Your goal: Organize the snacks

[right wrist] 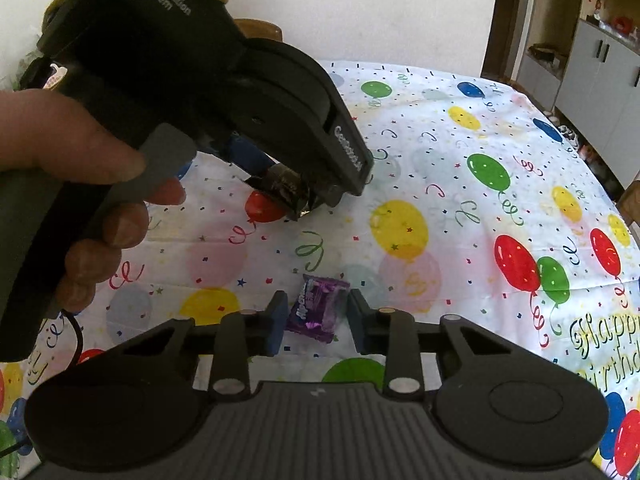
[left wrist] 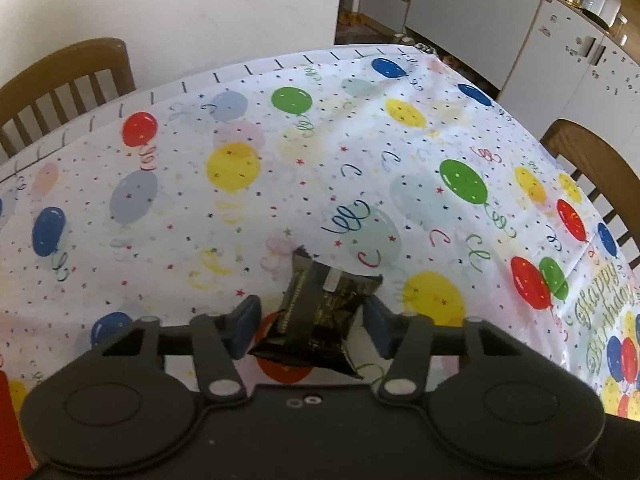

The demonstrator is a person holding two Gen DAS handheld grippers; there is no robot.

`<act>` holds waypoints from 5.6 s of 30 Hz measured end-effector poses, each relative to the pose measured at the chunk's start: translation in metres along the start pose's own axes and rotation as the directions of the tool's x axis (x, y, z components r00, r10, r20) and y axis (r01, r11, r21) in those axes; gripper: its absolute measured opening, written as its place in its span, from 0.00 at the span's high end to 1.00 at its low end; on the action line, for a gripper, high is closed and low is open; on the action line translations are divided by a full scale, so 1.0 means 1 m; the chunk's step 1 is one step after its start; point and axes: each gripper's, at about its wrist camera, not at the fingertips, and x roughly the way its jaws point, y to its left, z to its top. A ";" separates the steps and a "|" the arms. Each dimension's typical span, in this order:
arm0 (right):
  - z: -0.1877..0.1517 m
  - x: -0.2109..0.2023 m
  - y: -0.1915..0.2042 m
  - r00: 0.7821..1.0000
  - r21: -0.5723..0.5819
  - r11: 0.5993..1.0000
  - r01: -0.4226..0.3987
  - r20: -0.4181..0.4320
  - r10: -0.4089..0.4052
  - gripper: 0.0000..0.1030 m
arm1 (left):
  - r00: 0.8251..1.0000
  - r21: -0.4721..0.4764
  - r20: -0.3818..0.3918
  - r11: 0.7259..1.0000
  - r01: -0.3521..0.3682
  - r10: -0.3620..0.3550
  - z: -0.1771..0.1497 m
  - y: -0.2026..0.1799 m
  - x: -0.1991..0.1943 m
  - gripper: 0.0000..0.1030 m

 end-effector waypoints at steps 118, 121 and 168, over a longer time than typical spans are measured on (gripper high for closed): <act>0.102 0.012 0.301 0.926 -0.314 0.871 -0.379 -0.137 0.353 0.77 | 0.935 -0.423 -0.036 0.842 -0.334 0.353 -0.175 0.300 -0.190 0.65; 0.103 0.011 0.297 0.920 -0.298 0.870 -0.392 -0.141 0.366 0.77 | 0.935 -0.428 -0.037 0.840 -0.334 0.353 -0.174 0.299 -0.190 0.58; 0.060 -0.158 0.194 0.839 -0.274 0.835 -0.477 0.139 0.525 0.02 | 0.871 -0.424 0.251 0.857 -0.294 0.423 -0.206 0.192 -0.323 0.01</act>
